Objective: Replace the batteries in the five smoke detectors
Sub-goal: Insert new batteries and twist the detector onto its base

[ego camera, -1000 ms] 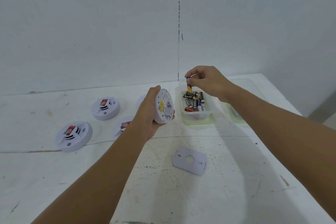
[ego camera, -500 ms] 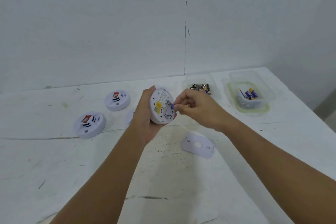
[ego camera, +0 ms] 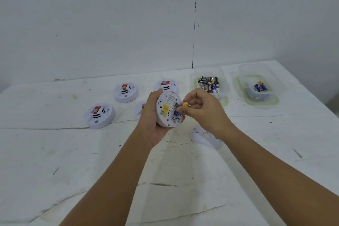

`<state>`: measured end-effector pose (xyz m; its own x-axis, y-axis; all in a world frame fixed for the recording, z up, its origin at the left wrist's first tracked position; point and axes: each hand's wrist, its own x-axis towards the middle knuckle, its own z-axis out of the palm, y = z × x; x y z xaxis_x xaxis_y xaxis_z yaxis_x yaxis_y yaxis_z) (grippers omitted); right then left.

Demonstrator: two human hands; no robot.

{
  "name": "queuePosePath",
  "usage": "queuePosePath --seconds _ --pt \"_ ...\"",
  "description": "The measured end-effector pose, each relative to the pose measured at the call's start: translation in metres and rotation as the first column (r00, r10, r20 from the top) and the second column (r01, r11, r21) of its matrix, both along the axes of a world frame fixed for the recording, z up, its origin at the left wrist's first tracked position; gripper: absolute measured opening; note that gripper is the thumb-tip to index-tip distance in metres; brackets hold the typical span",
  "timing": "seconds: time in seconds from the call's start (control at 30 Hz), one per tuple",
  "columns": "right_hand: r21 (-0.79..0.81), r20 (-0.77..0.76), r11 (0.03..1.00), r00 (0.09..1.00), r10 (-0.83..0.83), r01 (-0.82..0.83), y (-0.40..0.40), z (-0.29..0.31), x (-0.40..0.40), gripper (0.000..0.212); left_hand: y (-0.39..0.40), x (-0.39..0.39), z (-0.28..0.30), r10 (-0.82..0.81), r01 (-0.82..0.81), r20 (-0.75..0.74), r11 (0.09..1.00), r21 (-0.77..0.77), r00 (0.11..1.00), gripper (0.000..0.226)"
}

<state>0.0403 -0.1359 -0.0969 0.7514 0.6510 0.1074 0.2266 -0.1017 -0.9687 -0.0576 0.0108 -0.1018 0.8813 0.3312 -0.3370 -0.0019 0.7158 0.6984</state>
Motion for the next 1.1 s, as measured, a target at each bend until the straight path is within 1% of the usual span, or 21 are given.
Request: queuePosePath --seconds 0.1,0.17,0.23,0.33,0.47,0.57,0.67,0.8,1.1 --pt "0.074 -0.063 0.996 0.997 -0.046 0.050 0.000 -0.010 -0.012 0.023 -0.001 -0.001 -0.004 -0.013 0.013 -0.002 1.000 -0.019 1.000 0.052" --pt "0.137 -0.117 0.989 0.993 -0.030 0.046 0.000 -0.018 -0.021 0.027 -0.002 -0.002 -0.007 -0.028 0.028 -0.002 1.000 -0.002 1.000 0.050" --pt "0.170 -0.113 0.985 0.994 -0.009 0.028 0.001 -0.026 -0.027 0.036 -0.004 -0.004 -0.009 -0.030 0.030 -0.008 1.000 0.007 1.000 0.048" --pt "0.164 -0.081 0.986 0.997 -0.001 0.015 0.002 -0.030 -0.029 0.045 -0.005 -0.006 -0.009 -0.018 0.018 -0.007 1.000 -0.009 1.000 0.047" --pt "0.163 -0.047 0.986 0.999 -0.016 0.023 0.003 -0.031 -0.026 0.048 -0.005 -0.004 -0.009 -0.004 0.003 -0.008 1.000 -0.021 1.000 0.053" --pt "0.160 -0.032 0.987 0.999 -0.023 0.028 0.004 -0.033 -0.022 0.045 -0.006 -0.002 -0.007 0.001 -0.001 -0.002 1.000 -0.022 1.000 0.056" --pt "0.180 -0.073 0.983 0.997 -0.009 0.022 0.004 -0.033 -0.020 0.042 -0.007 0.000 -0.003 -0.009 0.009 0.009 0.999 -0.031 1.000 0.054" --pt "0.190 -0.070 0.981 0.997 -0.027 0.040 0.003 -0.031 -0.019 0.035 -0.007 0.003 -0.002 -0.006 0.006 0.005 0.999 -0.054 1.000 0.048" --pt "0.200 -0.095 0.978 0.995 -0.036 0.054 0.003 -0.031 -0.011 0.034 -0.010 0.010 0.004 0.024 -0.023 0.010 0.995 -0.095 1.000 0.054"
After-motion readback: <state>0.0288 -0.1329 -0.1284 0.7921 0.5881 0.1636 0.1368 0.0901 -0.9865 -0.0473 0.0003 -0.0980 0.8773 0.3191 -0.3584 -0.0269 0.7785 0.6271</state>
